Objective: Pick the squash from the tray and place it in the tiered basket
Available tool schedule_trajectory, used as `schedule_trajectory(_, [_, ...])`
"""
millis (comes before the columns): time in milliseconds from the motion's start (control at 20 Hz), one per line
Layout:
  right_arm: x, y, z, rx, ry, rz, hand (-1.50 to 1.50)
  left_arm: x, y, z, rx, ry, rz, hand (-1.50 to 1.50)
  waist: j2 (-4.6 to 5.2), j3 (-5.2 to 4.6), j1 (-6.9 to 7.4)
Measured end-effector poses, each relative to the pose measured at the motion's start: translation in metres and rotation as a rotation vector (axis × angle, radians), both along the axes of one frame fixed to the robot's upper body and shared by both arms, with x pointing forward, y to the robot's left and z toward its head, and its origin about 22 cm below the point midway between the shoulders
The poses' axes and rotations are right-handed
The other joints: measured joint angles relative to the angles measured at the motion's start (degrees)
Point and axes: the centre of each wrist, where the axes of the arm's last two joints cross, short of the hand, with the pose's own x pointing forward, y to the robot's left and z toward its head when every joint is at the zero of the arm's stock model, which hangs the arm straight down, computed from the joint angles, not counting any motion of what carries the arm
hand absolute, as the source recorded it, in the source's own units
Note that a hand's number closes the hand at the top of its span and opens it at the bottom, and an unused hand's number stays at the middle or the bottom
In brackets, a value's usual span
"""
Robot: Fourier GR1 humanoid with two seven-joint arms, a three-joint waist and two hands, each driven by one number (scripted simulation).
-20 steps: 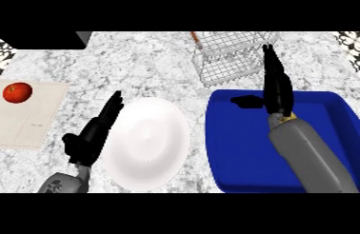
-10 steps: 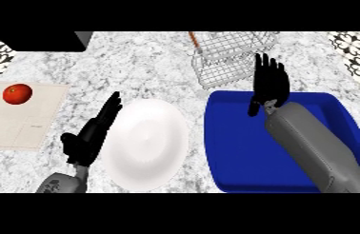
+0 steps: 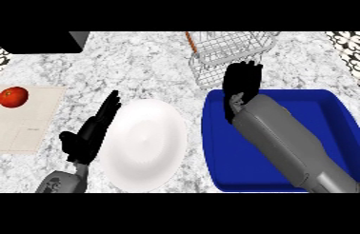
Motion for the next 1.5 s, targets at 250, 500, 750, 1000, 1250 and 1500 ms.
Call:
schedule_trajectory(250, [-0.008,0.010,0.005,-0.037,-0.029,0.006,-1.50,0.001,-0.001,-0.002,-0.002,-0.005,0.002,0.00,0.27,0.11,0.10])
schedule_trajectory(500, [-0.007,-0.002,-0.006,-0.115,-0.022,-0.046,-1.50,0.002,0.000,0.002,0.000,-0.003,0.004,0.00,0.26,0.11,0.16])
schedule_trajectory(750, [-0.005,-0.021,-0.019,-0.129,0.019,-0.114,-1.50,0.001,-0.003,0.001,0.001,-0.005,0.000,0.00,0.45,0.15,0.24])
schedule_trajectory(1000, [-0.016,-0.037,-0.026,-0.121,0.022,-0.135,-1.50,0.007,-0.001,0.005,-0.004,-0.007,0.002,0.00,0.54,0.17,0.28])
schedule_trajectory(1250, [-0.026,-0.057,-0.041,-0.146,0.025,-0.185,-1.50,0.002,0.000,0.000,-0.002,-0.002,0.001,0.00,0.56,0.17,0.39])
schedule_trajectory(1500, [-0.031,-0.075,-0.044,-0.142,0.022,-0.231,-1.50,0.004,-0.001,0.000,-0.001,-0.007,-0.004,0.00,0.65,0.17,0.53])
